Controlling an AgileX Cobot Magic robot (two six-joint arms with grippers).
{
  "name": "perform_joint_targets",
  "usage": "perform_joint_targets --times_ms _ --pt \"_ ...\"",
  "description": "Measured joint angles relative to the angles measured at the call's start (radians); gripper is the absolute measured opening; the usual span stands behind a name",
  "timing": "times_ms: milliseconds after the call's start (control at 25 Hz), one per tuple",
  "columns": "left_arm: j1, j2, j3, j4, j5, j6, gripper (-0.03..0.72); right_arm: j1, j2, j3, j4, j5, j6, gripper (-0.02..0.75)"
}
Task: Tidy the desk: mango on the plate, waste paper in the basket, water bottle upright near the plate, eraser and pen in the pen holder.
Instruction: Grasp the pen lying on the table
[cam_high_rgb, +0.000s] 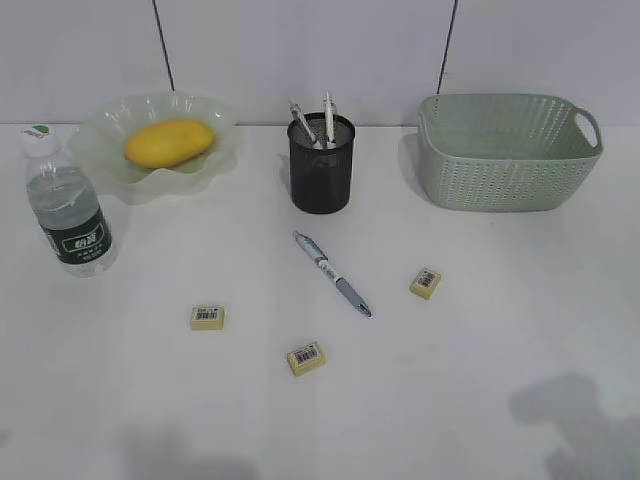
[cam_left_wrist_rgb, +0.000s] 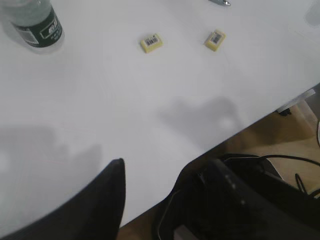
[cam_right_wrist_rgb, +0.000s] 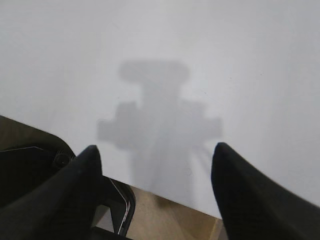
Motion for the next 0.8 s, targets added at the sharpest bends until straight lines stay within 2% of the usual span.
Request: perform_joint_targets --times_ms 160,360,640,800 --pt "0.0 -0.171 0.108 0.0 0.002 0.054 0.396 0.0 0.0 0.0 0.0 0.0 0.0 0.543" --pt "0.0 -0.319 0.187 -0.004 0.004 0.084 0.396 0.0 0.0 0.0 0.0 0.0 0.0 0.543" --pt "0.0 -0.365 0.203 -0.009 0.003 0.087 0.396 0.0 0.0 0.0 0.0 0.0 0.0 0.541" --pt "0.0 -0.365 0.219 -0.014 -0.063 0.087 0.396 0.0 0.0 0.0 0.0 0.0 0.0 0.541"
